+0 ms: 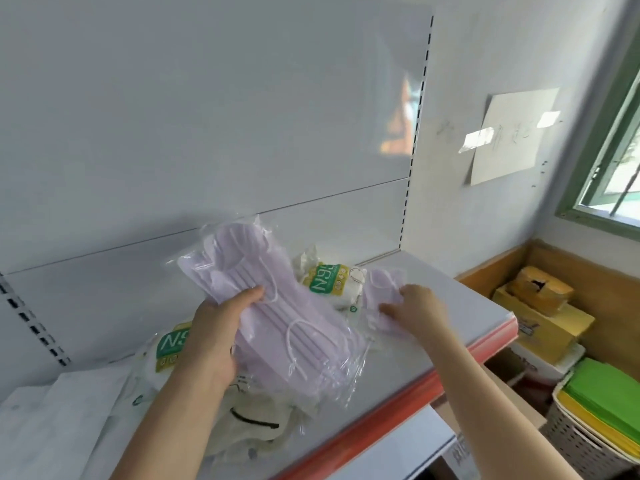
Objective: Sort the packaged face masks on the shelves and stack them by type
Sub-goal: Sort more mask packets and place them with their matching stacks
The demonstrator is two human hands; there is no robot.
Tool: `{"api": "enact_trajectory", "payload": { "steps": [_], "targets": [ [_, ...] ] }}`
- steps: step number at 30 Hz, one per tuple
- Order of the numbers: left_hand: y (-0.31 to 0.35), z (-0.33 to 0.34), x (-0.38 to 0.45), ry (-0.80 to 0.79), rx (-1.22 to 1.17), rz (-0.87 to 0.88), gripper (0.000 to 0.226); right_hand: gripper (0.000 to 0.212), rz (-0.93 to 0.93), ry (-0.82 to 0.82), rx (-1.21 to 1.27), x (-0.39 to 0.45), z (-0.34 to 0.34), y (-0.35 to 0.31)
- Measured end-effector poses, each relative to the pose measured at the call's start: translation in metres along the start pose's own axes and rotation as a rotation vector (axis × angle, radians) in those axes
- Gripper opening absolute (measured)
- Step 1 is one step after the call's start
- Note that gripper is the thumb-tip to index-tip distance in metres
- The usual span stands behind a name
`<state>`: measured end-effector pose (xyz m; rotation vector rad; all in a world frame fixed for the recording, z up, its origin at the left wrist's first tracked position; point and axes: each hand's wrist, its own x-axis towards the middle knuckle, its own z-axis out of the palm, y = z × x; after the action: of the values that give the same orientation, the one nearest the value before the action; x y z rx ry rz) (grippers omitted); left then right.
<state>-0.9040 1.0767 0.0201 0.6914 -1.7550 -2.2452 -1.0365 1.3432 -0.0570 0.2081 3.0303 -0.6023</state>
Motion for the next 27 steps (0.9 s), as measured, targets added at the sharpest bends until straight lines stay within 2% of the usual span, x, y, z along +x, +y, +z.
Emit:
{"api": "enact_trajectory", "payload": {
  "steps": [2,4,8,10,12,14,16,19,22,24,27],
  "targets": [
    [-0.001,0.002,0.001,-0.013,-0.007,-0.001,0.03,0.017,0.028,0.078,0.141,-0.003,0.0,0.003],
    [-0.002,0.002,0.003,-0.018,-0.01,0.006,0.034,0.008,0.096,0.171,0.292,-0.005,-0.004,0.01],
    [0.0,0.003,0.007,-0.032,-0.007,0.039,0.038,0.004,0.065,0.326,0.62,-0.012,-0.025,0.019],
    [0.002,0.005,0.007,-0.058,-0.001,0.051,0.037,0.015,0.006,0.343,0.846,-0.021,-0.042,0.011],
    [0.002,0.007,0.007,-0.09,0.005,0.067,0.033,0.027,-0.031,0.311,1.016,-0.032,-0.059,0.003],
    [0.002,0.011,0.005,-0.107,0.02,0.084,0.029,0.036,-0.079,0.211,1.109,-0.044,-0.071,-0.009],
    [0.001,0.02,0.002,-0.117,0.041,0.084,0.028,0.035,-0.167,0.111,1.157,-0.06,-0.077,-0.028],
    [0.002,0.037,-0.007,-0.213,0.061,0.083,0.052,0.033,-0.374,0.038,1.076,-0.087,-0.065,-0.071],
    [0.005,0.045,-0.015,-0.372,0.078,0.104,0.072,0.038,-0.507,0.118,0.867,-0.098,-0.042,-0.095],
    [0.004,0.045,-0.015,-0.336,0.104,0.116,0.062,0.039,-0.569,0.087,0.837,-0.097,-0.035,-0.092],
    [-0.004,0.037,-0.006,-0.121,0.041,0.078,0.031,0.037,-0.584,-0.136,1.127,-0.081,-0.038,-0.069]
  ]
}}
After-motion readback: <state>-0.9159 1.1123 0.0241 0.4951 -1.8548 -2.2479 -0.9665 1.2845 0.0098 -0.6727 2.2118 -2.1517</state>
